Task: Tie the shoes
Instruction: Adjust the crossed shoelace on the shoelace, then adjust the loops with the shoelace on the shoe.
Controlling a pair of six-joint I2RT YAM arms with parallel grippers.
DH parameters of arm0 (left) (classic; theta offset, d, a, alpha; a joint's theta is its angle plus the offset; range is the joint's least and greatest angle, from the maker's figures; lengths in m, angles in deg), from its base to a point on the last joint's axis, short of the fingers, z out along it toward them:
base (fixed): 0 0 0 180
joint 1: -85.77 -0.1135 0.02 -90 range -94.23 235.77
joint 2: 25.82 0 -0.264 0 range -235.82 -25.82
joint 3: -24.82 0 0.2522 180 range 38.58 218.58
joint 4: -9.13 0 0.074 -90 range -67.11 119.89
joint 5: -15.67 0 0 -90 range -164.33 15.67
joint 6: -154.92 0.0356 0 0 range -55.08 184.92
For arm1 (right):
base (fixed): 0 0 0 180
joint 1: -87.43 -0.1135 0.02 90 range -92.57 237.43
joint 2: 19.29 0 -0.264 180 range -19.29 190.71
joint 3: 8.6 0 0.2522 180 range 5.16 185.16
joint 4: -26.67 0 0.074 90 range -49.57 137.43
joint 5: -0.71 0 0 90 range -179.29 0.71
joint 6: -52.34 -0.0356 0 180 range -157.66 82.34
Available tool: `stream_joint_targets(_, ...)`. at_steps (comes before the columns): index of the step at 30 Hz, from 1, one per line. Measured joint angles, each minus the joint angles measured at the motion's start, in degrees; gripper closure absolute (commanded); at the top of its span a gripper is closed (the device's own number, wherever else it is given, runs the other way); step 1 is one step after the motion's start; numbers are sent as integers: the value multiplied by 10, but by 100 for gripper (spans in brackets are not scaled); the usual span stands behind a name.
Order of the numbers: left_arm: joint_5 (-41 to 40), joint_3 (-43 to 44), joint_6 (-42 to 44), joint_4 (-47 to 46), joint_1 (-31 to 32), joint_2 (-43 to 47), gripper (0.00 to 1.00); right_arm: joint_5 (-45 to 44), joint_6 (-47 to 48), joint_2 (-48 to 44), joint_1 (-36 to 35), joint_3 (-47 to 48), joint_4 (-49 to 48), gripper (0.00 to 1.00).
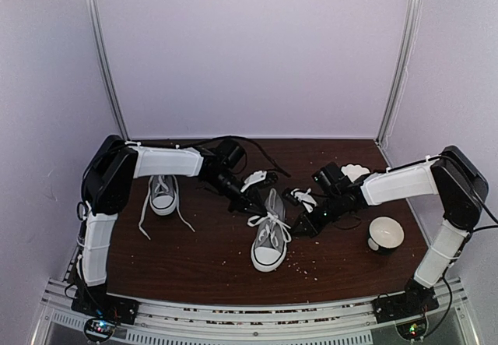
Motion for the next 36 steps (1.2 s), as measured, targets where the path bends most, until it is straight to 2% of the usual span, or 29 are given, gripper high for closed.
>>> stream_joint_targets(2, 2, 0, -2, 0, 0, 0, 97, 2, -2, 0, 0, 0, -1, 100)
stream_joint_targets(5, 3, 0, -5, -1, -1, 0, 76, 10, -5, 2, 0, 0, -1, 90)
stream_joint_targets(8, 2, 0, -10, -1, -3, 0, 62, 10, -7, 4, 1, 1, 7, 82)
stream_joint_targets(15, -4, -34, -15, -1, -10, 38, 46, -5, -23, -21, 5, -6, 16, 68)
stream_joint_targets(18, -5, -66, -19, -13, -11, 69, 38, -16, -40, -54, 5, -23, 14, 65)
stream_joint_targets(24, -47, -167, -58, -87, -17, 110, 36, -40, -96, -89, -27, -69, -34, 55)
stream_joint_targets(28, -90, -178, -85, -125, -11, 98, 36, -55, -126, -69, -55, -73, -70, 52)
stream_joint_targets(34, -104, -162, -112, -156, 0, 72, 44, -64, -144, -43, -60, -73, -98, 68)
stream_joint_targets(36, -104, -154, -116, -159, 3, 61, 55, -64, -146, -40, -61, -73, -103, 74)
